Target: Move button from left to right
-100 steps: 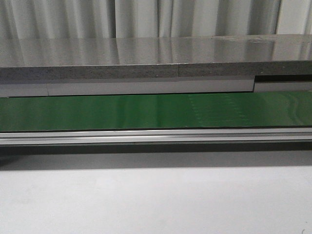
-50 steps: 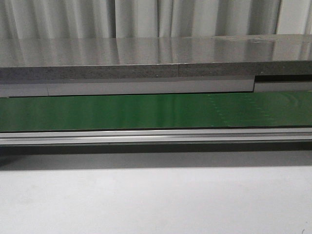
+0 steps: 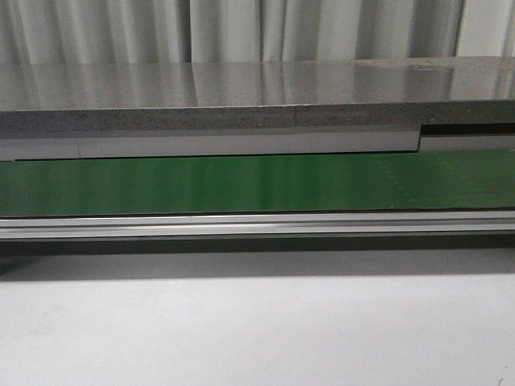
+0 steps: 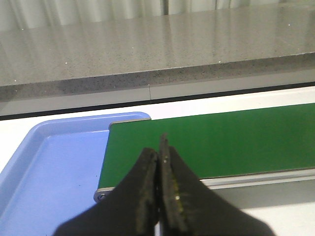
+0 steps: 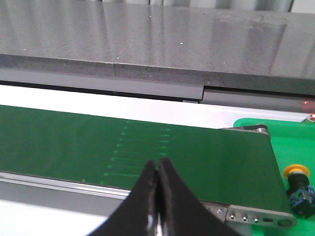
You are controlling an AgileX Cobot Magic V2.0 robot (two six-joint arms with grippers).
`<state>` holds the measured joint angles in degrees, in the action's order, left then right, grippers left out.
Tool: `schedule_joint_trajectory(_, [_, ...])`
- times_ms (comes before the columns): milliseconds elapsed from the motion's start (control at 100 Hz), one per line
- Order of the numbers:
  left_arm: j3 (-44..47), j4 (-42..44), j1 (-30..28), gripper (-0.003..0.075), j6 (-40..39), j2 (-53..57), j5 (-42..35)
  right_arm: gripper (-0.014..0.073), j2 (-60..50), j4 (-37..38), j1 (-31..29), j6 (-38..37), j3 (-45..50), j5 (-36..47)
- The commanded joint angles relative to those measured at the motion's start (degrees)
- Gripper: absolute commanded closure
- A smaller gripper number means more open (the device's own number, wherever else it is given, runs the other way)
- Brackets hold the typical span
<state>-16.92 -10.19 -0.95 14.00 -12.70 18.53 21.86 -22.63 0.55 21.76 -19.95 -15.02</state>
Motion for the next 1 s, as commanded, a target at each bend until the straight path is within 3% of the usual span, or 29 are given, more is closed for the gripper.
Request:
schedule_joint_trajectory(0, [-1.5,-0.7,0.4,0.0739,-0.1,-0.4,-4.5,0.0661,-2.0,7.2,0.5,-9.3,0.5,5.4])
schedule_joint_trajectory(100, [-1.5,-0.7,0.4,0.0739,-0.1,-0.4,-4.5,0.0661,-5.3,13.8,1.1,-17.5,3.6,7.5])
schedule_joint_trajectory(200, [-1.5,-0.7,0.4,0.0739,-0.1,-0.4,-4.5,0.0661,-9.2,16.6,1.1,-20.7,7.2,10.1])
schedule_joint_trajectory(580, [-1.5,-0.7,0.4,0.0739,-0.1,-0.4,-4.5,0.0661,-23.4,16.7,1.1,-21.2,19.3,13.3])
schedule_joint_trajectory(990, [-1.5,-0.7,0.4,0.0739,-0.1,-0.4,-4.5,0.0661,-23.3,17.7,1.0,-21.3,20.5,13.3])
